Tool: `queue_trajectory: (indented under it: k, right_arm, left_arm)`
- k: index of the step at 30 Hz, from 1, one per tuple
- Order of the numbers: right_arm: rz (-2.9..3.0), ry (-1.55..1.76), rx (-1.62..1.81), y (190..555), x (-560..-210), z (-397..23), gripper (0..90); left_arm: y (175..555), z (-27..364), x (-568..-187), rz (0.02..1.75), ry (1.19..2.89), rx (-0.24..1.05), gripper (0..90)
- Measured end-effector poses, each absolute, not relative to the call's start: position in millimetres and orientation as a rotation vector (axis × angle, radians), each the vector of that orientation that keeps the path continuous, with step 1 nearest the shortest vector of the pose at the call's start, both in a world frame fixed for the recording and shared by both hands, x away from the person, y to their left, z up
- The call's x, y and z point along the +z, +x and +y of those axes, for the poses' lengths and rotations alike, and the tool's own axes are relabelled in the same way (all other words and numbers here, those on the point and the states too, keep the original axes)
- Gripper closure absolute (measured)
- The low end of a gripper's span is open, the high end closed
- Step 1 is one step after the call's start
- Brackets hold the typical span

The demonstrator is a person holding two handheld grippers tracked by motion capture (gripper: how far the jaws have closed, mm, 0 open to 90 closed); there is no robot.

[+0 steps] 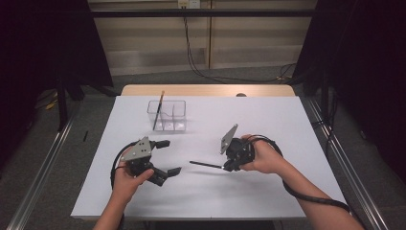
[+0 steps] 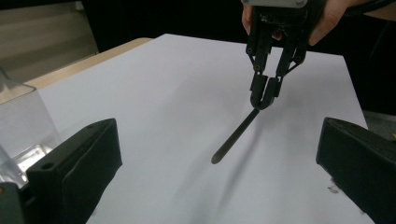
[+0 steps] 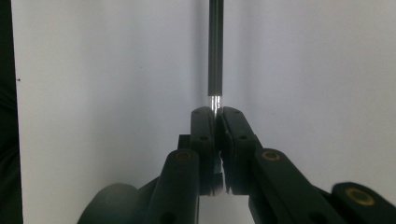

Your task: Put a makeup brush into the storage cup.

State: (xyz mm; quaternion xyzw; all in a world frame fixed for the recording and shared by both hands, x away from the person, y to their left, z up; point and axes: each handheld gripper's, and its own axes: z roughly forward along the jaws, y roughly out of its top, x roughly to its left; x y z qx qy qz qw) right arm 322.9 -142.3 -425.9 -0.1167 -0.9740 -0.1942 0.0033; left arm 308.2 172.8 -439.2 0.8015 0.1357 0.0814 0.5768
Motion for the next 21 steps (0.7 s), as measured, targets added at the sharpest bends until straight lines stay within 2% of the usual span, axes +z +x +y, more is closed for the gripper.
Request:
queue_trajectory:
  k: [21]
  right_arm:
    - [-3.055, -0.338, -0.595, 319.4, -424.4, -137.6, 84.0]
  left_arm:
    - [313.9, 134.3, -418.7, 0.222, 2.138, 0.123, 0.0]
